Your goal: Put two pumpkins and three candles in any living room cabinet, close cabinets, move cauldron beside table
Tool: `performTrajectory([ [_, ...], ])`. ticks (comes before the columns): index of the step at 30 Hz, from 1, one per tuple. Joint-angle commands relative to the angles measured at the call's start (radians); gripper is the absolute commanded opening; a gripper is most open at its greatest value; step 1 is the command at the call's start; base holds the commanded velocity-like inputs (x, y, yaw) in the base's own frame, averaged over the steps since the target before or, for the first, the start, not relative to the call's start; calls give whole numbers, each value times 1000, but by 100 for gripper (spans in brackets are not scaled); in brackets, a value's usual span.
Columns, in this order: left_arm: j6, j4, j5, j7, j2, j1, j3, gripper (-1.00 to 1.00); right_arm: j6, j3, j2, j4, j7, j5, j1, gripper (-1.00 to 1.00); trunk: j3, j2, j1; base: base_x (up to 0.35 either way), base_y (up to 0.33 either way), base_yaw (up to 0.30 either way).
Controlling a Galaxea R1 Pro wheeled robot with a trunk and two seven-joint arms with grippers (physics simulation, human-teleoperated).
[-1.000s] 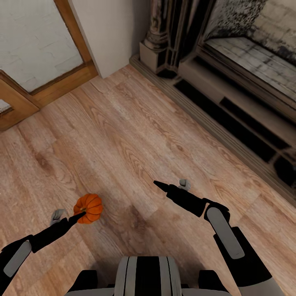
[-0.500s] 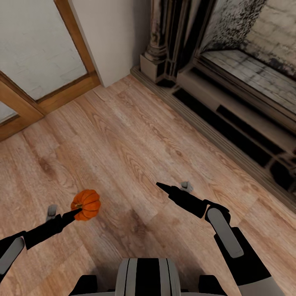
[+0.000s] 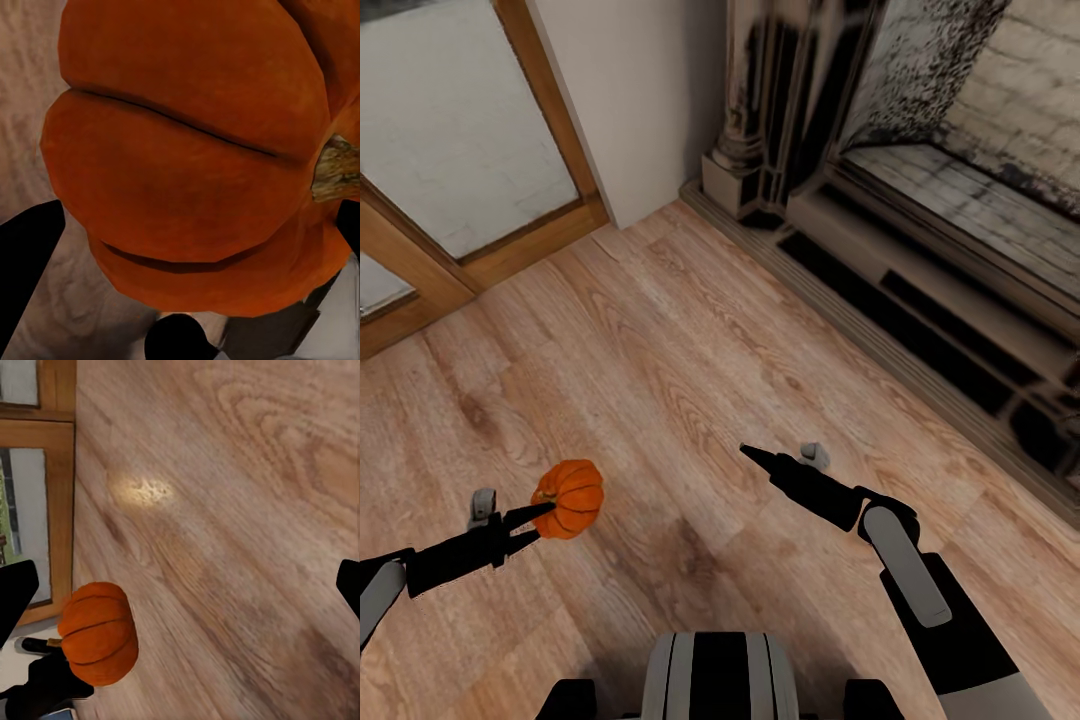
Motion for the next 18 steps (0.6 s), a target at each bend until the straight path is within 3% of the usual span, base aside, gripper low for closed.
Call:
performTrajectory([
  [1, 10, -8, -1, -1, 0, 0, 1, -100, 2, 0, -1, 0, 3, 2, 0, 100, 3, 0, -1, 0, 0, 0],
  [5, 51, -31, -2, -1, -1, 0, 2, -100, 2, 0, -1, 0, 3, 3, 0, 100, 19, 1, -2, -29, 0, 0],
  [9, 58, -34, -2, -1, -1, 0, 2, -100, 2, 0, -2, 0, 3, 3, 0, 100, 35, 2, -4, -256, 0, -43],
  [18, 59, -53, -3, -3, -2, 0, 4, -100, 2, 0, -2, 1, 4, 0, 0, 100, 75, 4, -8, -338, 0, -240],
])
